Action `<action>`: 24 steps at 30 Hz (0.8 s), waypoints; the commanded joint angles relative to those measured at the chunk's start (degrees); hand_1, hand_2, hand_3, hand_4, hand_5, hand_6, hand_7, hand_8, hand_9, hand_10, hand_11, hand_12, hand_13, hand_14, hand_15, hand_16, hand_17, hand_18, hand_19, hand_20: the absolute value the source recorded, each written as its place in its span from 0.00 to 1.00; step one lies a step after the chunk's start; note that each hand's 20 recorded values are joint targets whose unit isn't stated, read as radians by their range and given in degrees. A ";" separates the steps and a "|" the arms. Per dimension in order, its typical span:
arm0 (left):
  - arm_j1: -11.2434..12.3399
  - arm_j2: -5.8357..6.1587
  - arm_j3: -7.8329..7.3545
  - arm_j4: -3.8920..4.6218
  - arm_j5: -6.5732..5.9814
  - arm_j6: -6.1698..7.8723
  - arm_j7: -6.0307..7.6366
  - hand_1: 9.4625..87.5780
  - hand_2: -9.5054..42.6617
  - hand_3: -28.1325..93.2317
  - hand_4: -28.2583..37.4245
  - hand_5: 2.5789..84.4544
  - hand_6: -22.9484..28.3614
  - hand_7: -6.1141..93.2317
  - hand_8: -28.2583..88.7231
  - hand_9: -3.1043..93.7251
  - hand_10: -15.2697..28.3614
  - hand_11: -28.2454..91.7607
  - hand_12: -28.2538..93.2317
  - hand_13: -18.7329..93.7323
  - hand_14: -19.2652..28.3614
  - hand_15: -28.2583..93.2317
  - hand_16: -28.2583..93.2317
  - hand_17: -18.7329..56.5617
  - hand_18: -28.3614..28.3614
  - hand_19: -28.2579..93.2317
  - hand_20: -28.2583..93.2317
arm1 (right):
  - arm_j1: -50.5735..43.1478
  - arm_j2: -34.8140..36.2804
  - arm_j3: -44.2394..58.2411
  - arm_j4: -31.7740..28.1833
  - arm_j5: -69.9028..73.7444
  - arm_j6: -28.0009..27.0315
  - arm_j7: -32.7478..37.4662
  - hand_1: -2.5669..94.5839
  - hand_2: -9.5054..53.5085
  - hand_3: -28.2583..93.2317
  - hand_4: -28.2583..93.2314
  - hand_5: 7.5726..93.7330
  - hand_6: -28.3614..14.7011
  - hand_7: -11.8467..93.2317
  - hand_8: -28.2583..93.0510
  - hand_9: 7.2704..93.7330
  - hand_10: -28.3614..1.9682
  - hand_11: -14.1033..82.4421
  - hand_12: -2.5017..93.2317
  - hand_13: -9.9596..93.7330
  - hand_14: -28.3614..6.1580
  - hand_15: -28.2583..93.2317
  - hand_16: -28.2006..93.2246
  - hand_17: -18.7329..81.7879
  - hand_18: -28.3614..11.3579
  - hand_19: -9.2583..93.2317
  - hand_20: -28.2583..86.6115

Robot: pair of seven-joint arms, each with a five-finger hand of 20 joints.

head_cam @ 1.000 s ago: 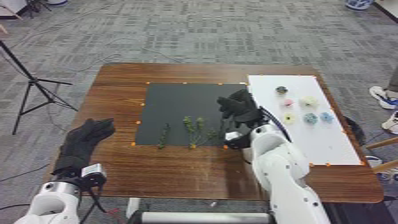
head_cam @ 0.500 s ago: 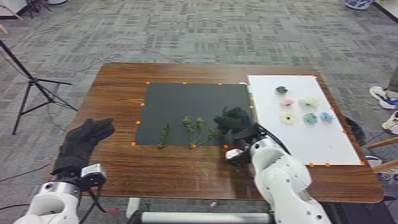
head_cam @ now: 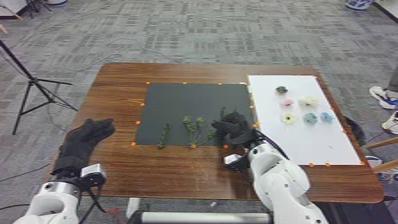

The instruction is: Arrange flowers

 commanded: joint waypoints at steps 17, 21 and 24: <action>-0.20 -0.45 0.52 -0.11 -0.11 -0.42 0.23 0.16 0.40 0.79 0.00 0.60 0.53 0.23 0.19 0.53 0.68 0.42 0.34 0.49 0.77 0.41 0.23 0.30 0.66 0.29 0.34 | 0.53 -0.35 -0.30 1.59 -0.40 1.25 -1.35 0.24 0.33 0.76 0.14 0.65 0.54 0.55 0.16 0.80 0.43 0.25 0.16 1.00 0.73 0.76 0.42 0.87 0.32 1.00 0.77; -0.17 -0.57 0.48 -0.12 -0.05 -0.55 0.40 0.16 0.40 0.79 0.00 0.60 0.53 0.23 0.19 0.53 0.68 0.42 0.34 0.49 0.77 0.40 0.23 0.30 0.66 0.28 0.34 | 0.08 -0.31 -0.07 2.01 -0.90 0.33 -1.11 0.24 0.33 0.76 0.14 0.66 0.54 0.55 0.16 0.80 0.42 0.25 0.16 1.00 0.73 0.76 0.42 0.87 0.32 1.00 0.77; -0.18 -0.59 0.41 -0.12 -0.05 -0.52 0.39 0.16 0.40 0.79 0.00 0.60 0.53 0.23 0.19 0.53 0.68 0.42 0.34 0.49 0.78 0.41 0.23 0.30 0.66 0.29 0.34 | -0.51 0.17 0.15 1.89 -1.01 -0.33 -0.85 0.24 0.33 0.76 0.14 0.66 0.54 0.55 0.16 0.80 0.42 0.25 0.15 1.00 0.73 0.76 0.42 0.87 0.31 1.00 0.77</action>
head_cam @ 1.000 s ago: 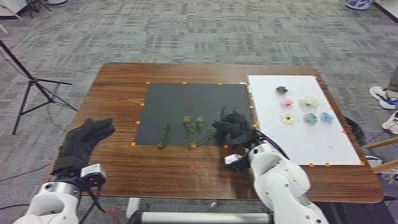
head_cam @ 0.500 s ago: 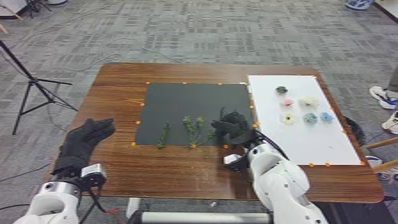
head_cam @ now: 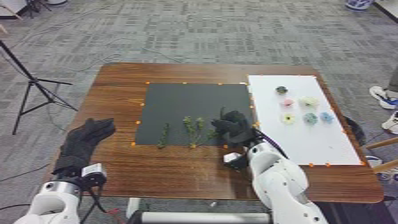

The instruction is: Arrange flowers

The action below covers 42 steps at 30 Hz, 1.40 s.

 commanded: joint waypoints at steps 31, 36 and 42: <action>0.46 -0.54 -0.16 -0.29 -0.09 -0.27 0.14 0.16 0.41 0.79 0.00 0.60 0.53 0.23 0.19 0.53 0.68 0.42 0.34 0.49 0.77 0.40 0.23 0.30 0.66 0.28 0.34 | -3.74 5.26 1.34 -3.99 2.45 -5.37 1.91 0.24 0.32 0.76 0.14 0.66 0.54 0.55 0.17 0.80 0.42 0.25 0.16 1.00 0.73 0.76 0.42 0.86 0.30 1.00 0.77; 0.73 -0.47 -0.32 -0.45 -0.10 -0.26 -0.07 0.16 0.41 0.79 0.00 0.60 0.53 0.23 0.19 0.53 0.68 0.42 0.34 0.49 0.78 0.40 0.23 0.30 0.66 0.28 0.34 | -3.94 5.28 1.15 -4.27 2.78 -5.55 2.05 0.24 0.32 0.75 0.14 0.66 0.54 0.55 0.17 0.80 0.42 0.25 0.16 1.00 0.73 0.76 0.42 0.86 0.30 1.00 0.77; 0.58 -0.39 -0.22 -0.39 -0.05 -0.64 -0.19 0.16 0.41 0.79 0.00 0.60 0.53 0.23 0.19 0.53 0.68 0.42 0.34 0.49 0.77 0.41 0.23 0.30 0.66 0.28 0.34 | -3.49 5.24 0.76 -4.35 2.89 -4.86 1.27 0.23 0.31 0.75 0.14 0.66 0.54 0.54 0.17 0.80 0.42 0.25 0.16 1.00 0.73 0.76 0.42 0.86 0.30 1.00 0.78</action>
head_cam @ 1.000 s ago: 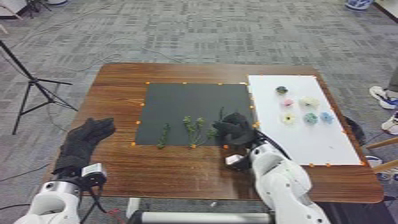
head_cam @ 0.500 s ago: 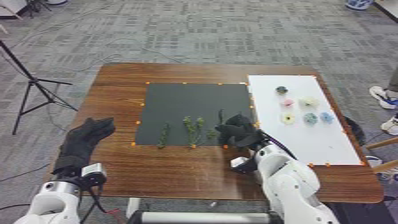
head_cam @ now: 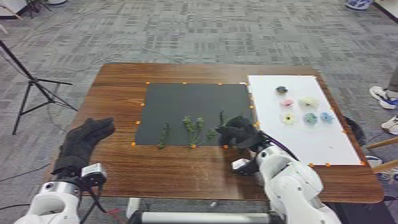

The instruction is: Arrange flowers

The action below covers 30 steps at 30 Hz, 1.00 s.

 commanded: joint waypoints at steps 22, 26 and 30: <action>0.22 -0.19 0.20 -0.23 -0.04 -0.25 -0.09 0.16 0.40 0.79 0.00 0.60 0.53 0.23 0.19 0.53 0.68 0.42 0.34 0.49 0.78 0.41 0.23 0.30 0.66 0.28 0.34 | 0.15 1.32 -1.10 -1.70 -0.80 1.42 -2.26 0.22 0.29 0.75 0.15 0.67 0.54 0.53 0.17 0.80 0.43 0.25 0.16 1.00 0.73 0.76 0.42 0.86 0.31 1.00 0.78; 0.09 -0.25 0.31 -0.18 -0.04 -0.28 -0.08 0.16 0.41 0.79 0.00 0.60 0.53 0.23 0.19 0.53 0.68 0.42 0.34 0.49 0.77 0.40 0.23 0.30 0.66 0.28 0.34 | 0.75 1.53 -0.90 -2.37 -1.51 2.26 -2.82 0.22 0.28 0.75 0.15 0.67 0.54 0.53 0.17 0.80 0.43 0.25 0.16 1.00 0.73 0.76 0.42 0.86 0.31 1.00 0.78; -0.18 -0.34 0.54 -0.10 -0.04 -0.16 -0.02 0.16 0.40 0.79 0.00 0.60 0.53 0.23 0.19 0.53 0.68 0.42 0.34 0.49 0.77 0.40 0.23 0.30 0.66 0.28 0.34 | 1.07 2.11 -0.06 -3.36 -1.61 2.44 -3.24 0.22 0.28 0.75 0.15 0.67 0.54 0.53 0.17 0.80 0.43 0.25 0.16 1.00 0.73 0.76 0.42 0.86 0.31 1.00 0.78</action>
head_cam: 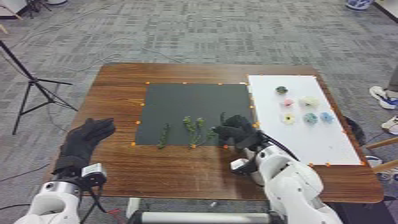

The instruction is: Arrange flowers

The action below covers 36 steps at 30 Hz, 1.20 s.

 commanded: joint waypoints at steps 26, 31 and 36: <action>0.32 -0.57 0.45 -0.24 -0.15 -0.15 0.56 0.16 0.40 0.79 0.00 0.60 0.53 0.23 0.19 0.54 0.68 0.42 0.34 0.49 0.77 0.40 0.23 0.30 0.66 0.28 0.34 | 2.99 17.16 9.97 6.97 -16.92 7.94 -2.46 0.40 0.00 0.81 0.09 0.52 0.59 0.42 0.17 0.61 0.43 0.31 0.23 0.81 0.50 0.71 0.48 0.60 0.15 0.95 0.69; 0.95 -0.59 0.04 -0.51 -0.22 -0.08 0.55 0.16 0.40 0.79 0.00 0.60 0.53 0.23 0.19 0.53 0.68 0.42 0.34 0.49 0.77 0.40 0.23 0.30 0.66 0.28 0.34 | 5.49 18.00 8.01 10.58 -19.24 9.34 -3.80 0.41 0.00 0.81 0.08 0.53 0.61 0.44 0.16 0.62 0.47 0.31 0.23 0.83 0.52 0.71 0.48 0.62 0.16 0.96 0.69; 0.56 -0.59 0.31 -0.36 -0.09 -0.28 0.17 0.16 0.40 0.79 0.00 0.60 0.53 0.23 0.19 0.53 0.68 0.42 0.34 0.49 0.78 0.41 0.23 0.30 0.66 0.28 0.34 | 6.99 18.28 7.28 12.61 -20.36 9.54 -4.41 0.41 0.00 0.81 0.08 0.53 0.61 0.44 0.15 0.62 0.48 0.31 0.23 0.84 0.55 0.72 0.49 0.63 0.16 0.98 0.69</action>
